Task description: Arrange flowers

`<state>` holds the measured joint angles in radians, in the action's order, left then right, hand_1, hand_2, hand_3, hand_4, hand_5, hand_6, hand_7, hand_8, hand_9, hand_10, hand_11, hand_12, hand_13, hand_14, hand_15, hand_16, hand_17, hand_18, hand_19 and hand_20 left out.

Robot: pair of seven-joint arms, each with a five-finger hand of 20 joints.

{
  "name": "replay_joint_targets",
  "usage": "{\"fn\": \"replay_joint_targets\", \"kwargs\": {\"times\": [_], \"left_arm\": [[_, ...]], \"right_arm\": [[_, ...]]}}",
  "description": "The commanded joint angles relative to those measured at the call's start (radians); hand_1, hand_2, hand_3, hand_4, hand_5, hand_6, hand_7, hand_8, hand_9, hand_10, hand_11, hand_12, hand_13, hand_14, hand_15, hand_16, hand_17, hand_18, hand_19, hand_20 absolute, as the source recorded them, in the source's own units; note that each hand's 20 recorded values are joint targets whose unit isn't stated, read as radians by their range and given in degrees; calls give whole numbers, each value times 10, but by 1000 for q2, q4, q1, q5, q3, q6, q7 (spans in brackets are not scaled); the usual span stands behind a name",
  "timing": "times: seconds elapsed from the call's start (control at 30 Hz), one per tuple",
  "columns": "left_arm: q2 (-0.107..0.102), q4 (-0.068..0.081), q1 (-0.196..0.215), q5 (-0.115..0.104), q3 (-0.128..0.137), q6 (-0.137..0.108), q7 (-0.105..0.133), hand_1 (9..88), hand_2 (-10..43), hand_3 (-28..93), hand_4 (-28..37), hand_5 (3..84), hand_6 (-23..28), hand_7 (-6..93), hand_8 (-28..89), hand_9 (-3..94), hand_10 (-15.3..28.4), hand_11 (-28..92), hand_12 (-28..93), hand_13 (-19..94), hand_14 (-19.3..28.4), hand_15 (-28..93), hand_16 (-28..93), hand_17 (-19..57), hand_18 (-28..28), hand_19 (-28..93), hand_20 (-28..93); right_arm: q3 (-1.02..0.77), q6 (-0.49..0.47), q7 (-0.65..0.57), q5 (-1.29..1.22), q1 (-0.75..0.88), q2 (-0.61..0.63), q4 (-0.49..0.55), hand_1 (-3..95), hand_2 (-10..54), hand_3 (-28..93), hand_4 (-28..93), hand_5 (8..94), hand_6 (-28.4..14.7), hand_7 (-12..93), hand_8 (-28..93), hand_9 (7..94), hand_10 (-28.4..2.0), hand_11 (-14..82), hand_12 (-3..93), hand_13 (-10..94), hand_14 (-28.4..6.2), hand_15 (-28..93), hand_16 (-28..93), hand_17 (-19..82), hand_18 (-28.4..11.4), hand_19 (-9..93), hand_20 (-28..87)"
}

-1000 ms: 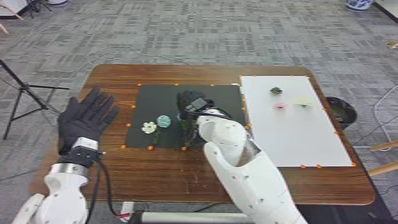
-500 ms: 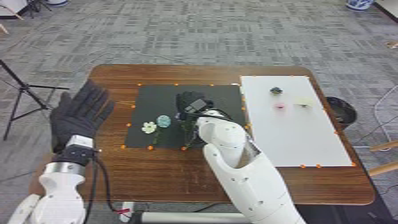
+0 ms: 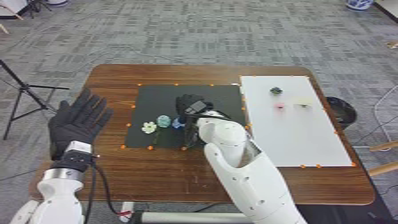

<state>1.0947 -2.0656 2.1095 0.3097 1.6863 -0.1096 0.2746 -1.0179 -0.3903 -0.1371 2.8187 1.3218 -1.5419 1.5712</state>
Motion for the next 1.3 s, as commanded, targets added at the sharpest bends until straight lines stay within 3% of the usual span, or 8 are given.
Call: {"fn": "replay_joint_targets", "kwargs": {"times": [0.03,0.3,0.43,0.53,0.87,0.97,1.07,1.3], "left_arm": [[-5,-10,4,-8,0,-1,-7,270,174,683,-283,406,62,87,-95,352,131,168,64,269,124,191,-45,-58,144,364,86],[5,5,-9,-7,1,17,-16,270,173,680,-283,407,62,87,-95,350,130,167,64,269,123,189,-44,-58,144,364,85],[9,2,3,-7,14,20,-12,270,173,677,-283,408,63,86,-95,349,131,166,63,268,122,187,-44,-58,144,363,85],[12,-11,24,-6,31,9,-5,267,175,673,-283,405,64,83,-95,340,130,161,62,267,122,185,-44,-59,144,363,85],[20,-16,37,-1,34,12,3,259,174,671,-283,391,67,79,-91,315,129,159,64,261,123,179,-40,-61,145,360,85],[22,-17,41,4,36,14,-3,260,174,673,-283,393,68,79,-90,316,129,160,64,262,124,179,-40,-61,145,360,86],[26,-14,41,26,38,27,-11,260,173,675,-283,397,71,78,-90,319,130,161,64,263,125,181,-39,-60,145,360,86],[23,-9,34,24,37,34,-20,264,172,679,-283,402,72,80,-89,322,132,164,65,264,124,183,-40,-60,145,358,85]], "right_arm": [[-2,25,-44,-51,-5,13,65,533,-95,730,-283,627,-30,157,-117,583,-144,102,144,692,-39,559,395,388,-210,839,377],[-90,46,-119,-188,-37,80,131,497,-95,749,-281,594,-42,140,-108,547,-158,89,139,678,-60,579,370,381,-210,833,362],[-153,91,-165,-230,-57,155,128,477,-95,756,-272,575,-49,131,-104,532,-165,85,138,666,-72,590,353,372,-215,828,353],[-182,147,-160,-216,-71,219,70,472,-95,756,-263,572,-51,127,-101,529,-165,84,139,662,-74,598,342,369,-215,828,351],[-294,51,-255,-177,-32,354,49,503,-95,757,-276,543,-56,99,-107,512,-139,81,110,678,-70,590,341,377,-217,831,344],[-299,-14,-267,-155,-4,381,61,509,-95,754,-280,543,-58,99,-107,513,-140,85,109,680,-69,587,349,379,-217,834,344],[-309,-40,-264,-126,25,391,60,481,-95,762,-271,565,-63,97,-106,518,-149,82,110,683,-79,594,339,378,-218,837,344],[-323,-68,-270,-142,60,391,70,451,-95,757,-259,569,-65,92,-103,521,-151,82,112,683,-90,612,294,378,-220,840,343]]}}
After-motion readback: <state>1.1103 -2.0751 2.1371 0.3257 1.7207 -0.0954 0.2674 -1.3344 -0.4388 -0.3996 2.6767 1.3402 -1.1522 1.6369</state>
